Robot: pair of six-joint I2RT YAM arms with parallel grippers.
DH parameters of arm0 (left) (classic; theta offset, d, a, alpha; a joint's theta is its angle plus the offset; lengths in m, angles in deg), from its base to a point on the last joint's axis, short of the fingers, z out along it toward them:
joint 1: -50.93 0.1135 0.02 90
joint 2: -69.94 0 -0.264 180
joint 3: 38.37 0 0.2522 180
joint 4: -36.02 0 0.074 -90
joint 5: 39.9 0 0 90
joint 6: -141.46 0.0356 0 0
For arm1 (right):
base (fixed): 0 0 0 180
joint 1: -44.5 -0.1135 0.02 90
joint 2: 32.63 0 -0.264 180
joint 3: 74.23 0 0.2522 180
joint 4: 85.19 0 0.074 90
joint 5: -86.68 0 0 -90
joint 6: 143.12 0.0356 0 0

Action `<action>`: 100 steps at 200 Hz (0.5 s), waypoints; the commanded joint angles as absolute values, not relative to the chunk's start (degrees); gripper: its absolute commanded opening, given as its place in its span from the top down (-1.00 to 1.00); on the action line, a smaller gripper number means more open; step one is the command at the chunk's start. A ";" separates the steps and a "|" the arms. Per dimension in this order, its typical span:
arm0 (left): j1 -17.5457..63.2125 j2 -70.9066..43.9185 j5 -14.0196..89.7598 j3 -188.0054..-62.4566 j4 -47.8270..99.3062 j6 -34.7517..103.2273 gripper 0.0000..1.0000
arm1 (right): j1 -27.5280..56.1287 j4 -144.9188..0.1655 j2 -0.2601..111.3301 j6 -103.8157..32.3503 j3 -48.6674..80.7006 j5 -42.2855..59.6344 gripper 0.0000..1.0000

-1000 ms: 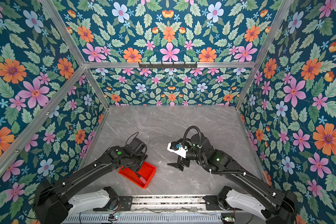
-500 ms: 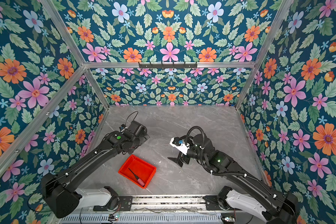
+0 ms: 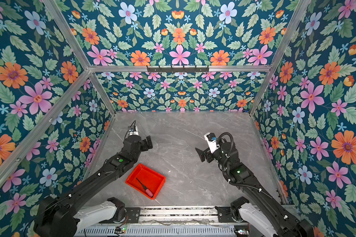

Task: Put the screwdriver in the bin
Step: Reset both arms

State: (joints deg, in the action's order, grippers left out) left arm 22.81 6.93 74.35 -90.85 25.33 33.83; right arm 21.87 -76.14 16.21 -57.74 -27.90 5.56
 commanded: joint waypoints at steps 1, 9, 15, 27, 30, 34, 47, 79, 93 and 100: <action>26.88 8.20 74.70 -85.86 42.78 47.46 -0.99 | 26.45 -82.54 15.27 -54.59 -31.58 2.49 -0.99; 28.67 8.12 74.61 -84.09 45.02 49.73 -1.00 | 28.61 -83.33 15.18 -54.28 -33.12 2.03 -0.99; 29.97 8.01 74.62 -82.79 46.85 51.15 -1.00 | 30.49 -84.24 15.11 -53.86 -34.53 1.66 -0.99; 32.67 7.44 73.76 -79.92 51.04 53.15 -1.00 | 34.25 -86.94 15.23 -52.65 -37.38 1.23 -0.98; 33.34 7.26 73.34 -79.23 52.10 53.61 -0.99 | 35.12 -87.61 15.25 -52.39 -37.93 1.10 -0.98; 34.20 7.04 72.89 -78.25 53.63 54.06 -0.99 | 36.32 -88.38 15.40 -52.05 -38.79 0.90 -0.98; 36.81 6.02 70.97 -74.77 58.77 55.52 -0.99 | 40.03 -90.98 16.04 -51.11 -41.31 0.16 -0.98; 41.91 1.57 64.61 -67.37 71.90 59.82 -0.99 | 47.17 -98.85 20.21 -50.62 -45.70 0.18 -0.98; 43.96 -1.13 62.75 -65.82 76.00 59.96 -0.99 | 48.63 -102.14 22.33 -50.71 -46.61 0.21 -0.99; 45.12 -2.73 61.70 -65.00 78.42 59.38 -0.99 | 49.10 -103.53 23.58 -50.53 -46.82 0.27 -0.99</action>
State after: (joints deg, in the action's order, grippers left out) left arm 42.42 0.59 66.57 -66.83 64.41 57.02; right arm 47.64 -94.04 21.08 -51.79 -46.10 0.23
